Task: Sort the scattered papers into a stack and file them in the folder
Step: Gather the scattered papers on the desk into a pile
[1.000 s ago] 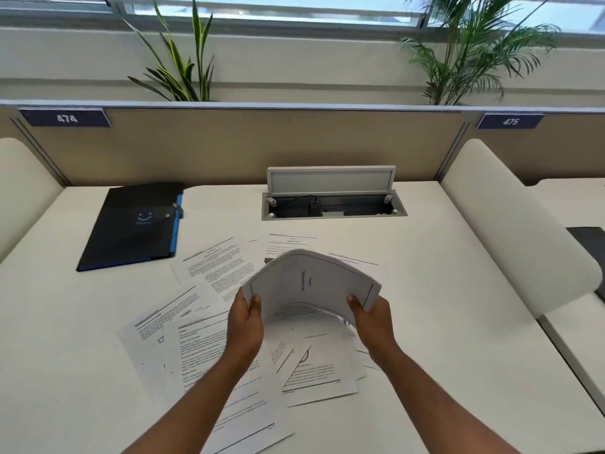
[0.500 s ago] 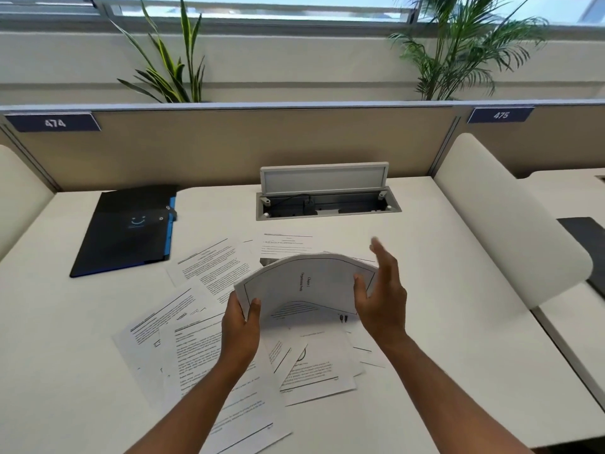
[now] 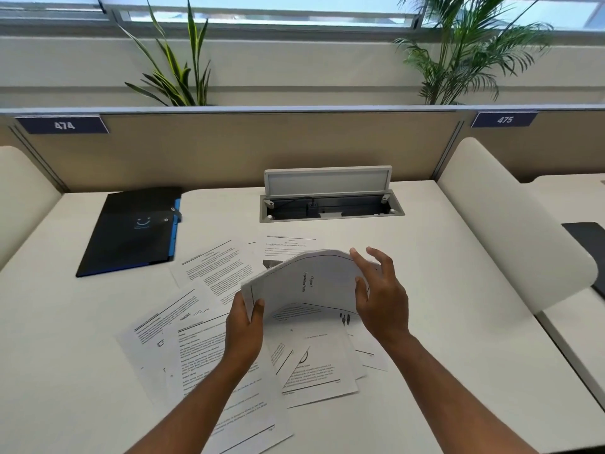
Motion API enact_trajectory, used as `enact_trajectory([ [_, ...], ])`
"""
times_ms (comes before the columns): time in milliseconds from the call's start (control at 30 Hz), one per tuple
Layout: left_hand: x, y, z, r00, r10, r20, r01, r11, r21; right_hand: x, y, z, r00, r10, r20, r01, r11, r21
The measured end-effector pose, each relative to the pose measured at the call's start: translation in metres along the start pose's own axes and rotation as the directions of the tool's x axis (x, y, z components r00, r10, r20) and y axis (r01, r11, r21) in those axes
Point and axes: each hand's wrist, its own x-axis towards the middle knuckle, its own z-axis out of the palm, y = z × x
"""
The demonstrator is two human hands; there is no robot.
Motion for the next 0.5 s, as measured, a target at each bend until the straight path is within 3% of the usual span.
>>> enact_trajectory([
  [67,0.001,-0.001,0.0,1.0,-0.005,0.001,0.005,1.0,0.006,0.0,0.0,0.002,0.997,0.06,-0.049,-0.053,0.989,0.135],
  [133,0.003,-0.003,-0.001,1.0,-0.018,-0.004,0.018,1.0,0.008,-0.003,0.003,0.006,0.971,0.231,-0.058,-0.195,0.912,0.361],
  [200,0.005,-0.004,0.0,1.0,-0.026,-0.011,0.026,1.0,0.013,-0.01,0.009,0.011,0.896,0.43,0.106,-0.415,0.731,0.542],
  [300,0.007,-0.004,0.001,1.0,-0.019,-0.018,0.019,1.0,0.011,-0.019,0.015,0.021,0.715,0.539,0.446,-0.69,0.438,0.576],
  [367,0.007,-0.002,0.001,1.0,0.001,-0.028,-0.001,1.0,0.021,-0.017,0.012,0.023,0.673,0.58,0.459,-0.719,0.367,0.589],
  [500,0.007,0.002,-0.003,0.997,0.018,-0.069,-0.018,1.0,0.003,-0.009,0.011,0.019,0.67,0.619,0.409,-0.694,0.326,0.642],
])
